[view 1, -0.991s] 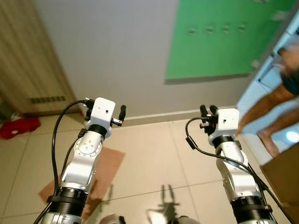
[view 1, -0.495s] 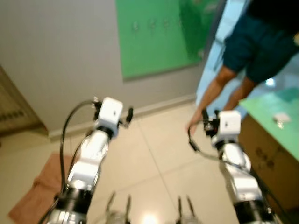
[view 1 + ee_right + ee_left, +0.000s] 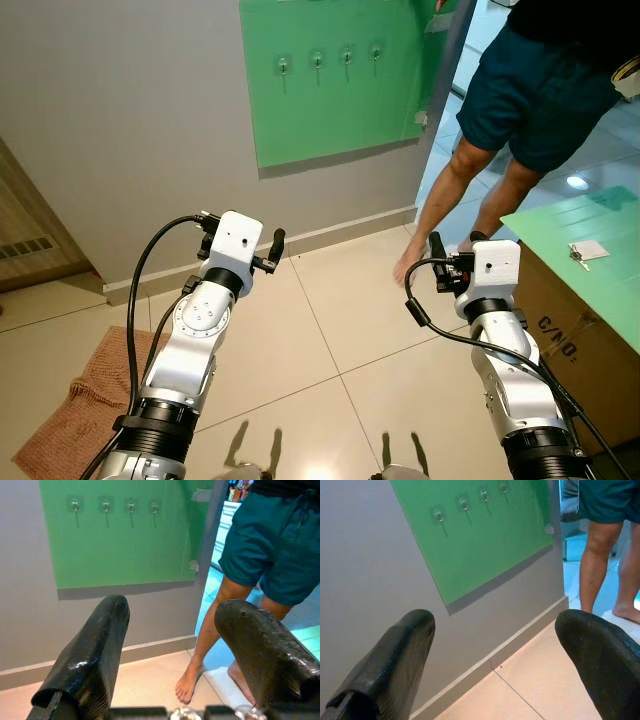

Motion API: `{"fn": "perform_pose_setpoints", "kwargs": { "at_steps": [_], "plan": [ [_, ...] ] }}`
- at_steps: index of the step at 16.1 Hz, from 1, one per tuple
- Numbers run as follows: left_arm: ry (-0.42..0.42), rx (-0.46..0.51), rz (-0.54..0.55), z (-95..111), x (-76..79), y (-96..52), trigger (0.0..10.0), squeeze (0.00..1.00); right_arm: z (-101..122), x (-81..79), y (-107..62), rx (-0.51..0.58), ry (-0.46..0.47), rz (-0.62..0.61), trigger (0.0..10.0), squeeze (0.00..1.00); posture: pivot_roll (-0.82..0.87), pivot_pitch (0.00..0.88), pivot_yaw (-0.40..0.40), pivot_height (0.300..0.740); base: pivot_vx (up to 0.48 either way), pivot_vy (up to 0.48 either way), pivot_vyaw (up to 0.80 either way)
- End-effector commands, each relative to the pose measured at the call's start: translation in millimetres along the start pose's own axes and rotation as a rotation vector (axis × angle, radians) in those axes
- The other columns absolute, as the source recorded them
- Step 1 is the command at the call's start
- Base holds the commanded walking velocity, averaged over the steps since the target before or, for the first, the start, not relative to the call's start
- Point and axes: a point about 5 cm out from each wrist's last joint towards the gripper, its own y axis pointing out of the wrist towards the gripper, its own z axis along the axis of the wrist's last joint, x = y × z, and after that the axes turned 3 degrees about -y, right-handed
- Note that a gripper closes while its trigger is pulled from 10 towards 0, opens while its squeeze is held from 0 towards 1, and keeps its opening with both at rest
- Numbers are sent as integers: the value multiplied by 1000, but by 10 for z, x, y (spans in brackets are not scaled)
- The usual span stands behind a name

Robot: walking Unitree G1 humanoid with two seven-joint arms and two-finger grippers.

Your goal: Hang keys on a hook

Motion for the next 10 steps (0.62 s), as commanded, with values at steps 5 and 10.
{"fn": "perform_pose_setpoints", "kwargs": {
  "at_steps": [5,10],
  "plan": [
    [1,11,-16,20,-8,20,10000,0,25,21,4,8,-40,-10,10000,0,-102,11,20,728,96,0,0],
    [9,17,-17,24,-5,18,10000,0,30,-19,8,11,-62,14,10000,0,-103,6,17,728,480,0,0]
  ]
}}
